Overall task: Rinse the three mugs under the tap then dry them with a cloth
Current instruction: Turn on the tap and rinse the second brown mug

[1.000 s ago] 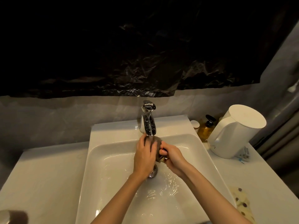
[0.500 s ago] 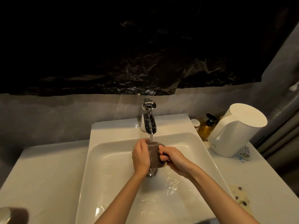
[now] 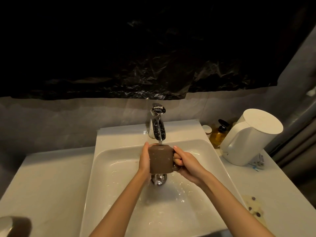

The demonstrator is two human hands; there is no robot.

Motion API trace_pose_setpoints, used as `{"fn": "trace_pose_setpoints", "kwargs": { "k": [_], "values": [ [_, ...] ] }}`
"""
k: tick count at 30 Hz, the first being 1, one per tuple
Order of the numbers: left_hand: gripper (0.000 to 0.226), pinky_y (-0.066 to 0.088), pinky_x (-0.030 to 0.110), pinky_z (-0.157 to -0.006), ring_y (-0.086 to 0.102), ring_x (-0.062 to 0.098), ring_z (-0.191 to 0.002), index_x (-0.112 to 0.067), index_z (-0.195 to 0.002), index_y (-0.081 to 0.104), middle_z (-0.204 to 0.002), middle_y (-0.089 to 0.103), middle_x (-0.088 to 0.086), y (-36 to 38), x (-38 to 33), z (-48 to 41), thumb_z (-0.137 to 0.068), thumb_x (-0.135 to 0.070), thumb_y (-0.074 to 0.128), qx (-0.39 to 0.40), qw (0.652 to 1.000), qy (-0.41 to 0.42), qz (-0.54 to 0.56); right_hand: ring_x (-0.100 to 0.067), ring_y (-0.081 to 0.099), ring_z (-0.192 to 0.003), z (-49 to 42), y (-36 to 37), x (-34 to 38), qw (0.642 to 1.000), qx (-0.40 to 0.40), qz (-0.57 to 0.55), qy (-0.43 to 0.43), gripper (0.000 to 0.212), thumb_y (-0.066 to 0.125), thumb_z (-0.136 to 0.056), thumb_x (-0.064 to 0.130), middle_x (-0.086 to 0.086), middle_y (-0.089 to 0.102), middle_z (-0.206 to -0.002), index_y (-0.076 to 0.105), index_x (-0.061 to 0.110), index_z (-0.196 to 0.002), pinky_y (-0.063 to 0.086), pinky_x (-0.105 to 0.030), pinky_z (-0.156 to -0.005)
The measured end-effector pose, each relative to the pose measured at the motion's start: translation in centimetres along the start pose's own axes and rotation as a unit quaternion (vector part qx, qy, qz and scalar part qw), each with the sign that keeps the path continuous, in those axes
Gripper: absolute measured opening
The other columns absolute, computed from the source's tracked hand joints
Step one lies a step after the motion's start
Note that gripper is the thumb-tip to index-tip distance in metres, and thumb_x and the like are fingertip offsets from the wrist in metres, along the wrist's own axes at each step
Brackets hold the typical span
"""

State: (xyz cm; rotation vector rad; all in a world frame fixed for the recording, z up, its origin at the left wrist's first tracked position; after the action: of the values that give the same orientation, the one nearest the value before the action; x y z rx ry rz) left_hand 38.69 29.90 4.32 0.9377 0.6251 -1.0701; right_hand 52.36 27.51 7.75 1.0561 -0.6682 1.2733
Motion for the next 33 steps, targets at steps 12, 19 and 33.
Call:
{"fn": "trace_pose_setpoints", "kwargs": {
  "k": [12,19,33],
  "values": [
    [0.017,0.059,0.038,-0.068,0.066,0.019,-0.084,-0.042,-0.106,0.054,-0.099,0.065,0.0,1.3,1.3,4.1,-0.093,-0.05,0.045,-0.097,0.976,0.188,-0.045,-0.02,0.058,-0.071,-0.9,-1.0,-1.6,0.934,-0.288,0.198,-0.071,0.044,0.04,-0.092,0.042,-0.011,0.064,-0.073,0.059,0.008,-0.074,0.051,-0.043,-0.07],
    [0.035,0.055,0.043,-0.075,0.067,0.029,-0.079,-0.023,-0.091,0.074,-0.096,0.074,0.01,1.5,0.8,1.1,-0.091,-0.04,0.043,-0.025,0.999,-0.036,0.021,-0.015,0.035,-0.052,-1.3,-2.2,-1.4,0.956,-0.285,0.061,-0.009,0.033,0.051,-0.084,0.023,0.0,0.041,-0.051,0.041,0.014,-0.054,0.03,-0.024,-0.046],
    [0.048,0.045,0.027,-0.09,0.043,0.002,-0.112,-0.035,-0.142,0.035,-0.129,0.039,-0.018,2.5,1.2,3.8,-0.096,-0.048,0.036,-0.159,0.888,0.282,-0.326,-0.02,0.056,-0.06,-2.1,-1.4,-2.3,0.912,-0.407,0.032,-0.031,0.035,0.051,-0.089,0.025,-0.005,0.063,-0.062,0.059,0.011,-0.058,0.042,-0.029,-0.055]
  ]
}}
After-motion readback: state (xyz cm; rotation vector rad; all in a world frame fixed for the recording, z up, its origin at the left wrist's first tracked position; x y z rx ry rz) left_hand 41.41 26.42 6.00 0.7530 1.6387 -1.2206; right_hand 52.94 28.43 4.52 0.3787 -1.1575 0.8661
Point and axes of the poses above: each hand's wrist, its own z-axis away from the middle knuckle, its own y-axis out of the palm, x = y × z, the point moved 5 cm from there along -z, towards the middle knuckle
